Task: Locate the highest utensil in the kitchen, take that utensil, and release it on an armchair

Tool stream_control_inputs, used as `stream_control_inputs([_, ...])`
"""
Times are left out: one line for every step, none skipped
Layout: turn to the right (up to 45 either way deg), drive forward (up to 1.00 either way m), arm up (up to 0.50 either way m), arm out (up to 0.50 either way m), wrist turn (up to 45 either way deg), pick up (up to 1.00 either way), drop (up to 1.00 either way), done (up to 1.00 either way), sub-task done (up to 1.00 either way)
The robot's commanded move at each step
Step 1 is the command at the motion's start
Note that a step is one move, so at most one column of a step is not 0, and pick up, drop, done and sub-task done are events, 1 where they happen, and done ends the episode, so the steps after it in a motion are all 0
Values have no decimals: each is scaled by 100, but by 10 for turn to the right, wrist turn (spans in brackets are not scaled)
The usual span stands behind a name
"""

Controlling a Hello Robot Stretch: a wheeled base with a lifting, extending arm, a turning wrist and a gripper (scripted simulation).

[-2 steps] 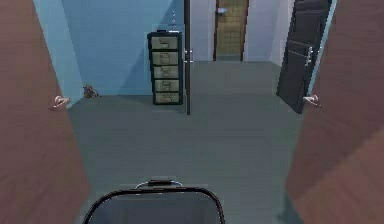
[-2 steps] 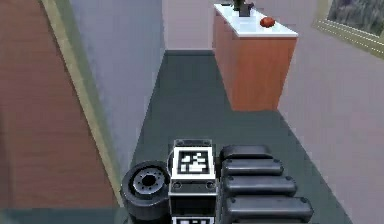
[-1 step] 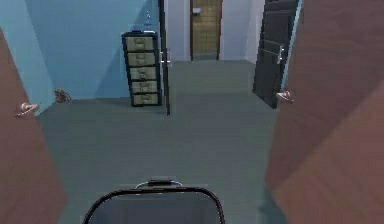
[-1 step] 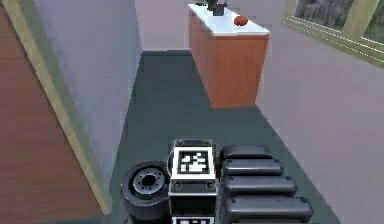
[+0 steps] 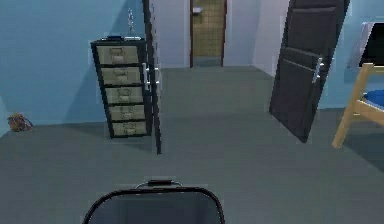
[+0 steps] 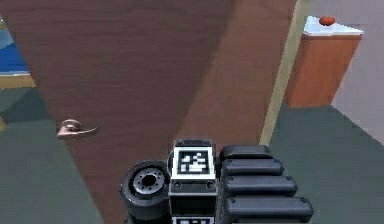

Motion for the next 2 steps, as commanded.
stream_control_inputs([30, 0, 0, 0, 0, 0, 0, 0, 0])
stream_control_inputs([0, 55, 0, 0, 0, 0, 0, 0, 0])
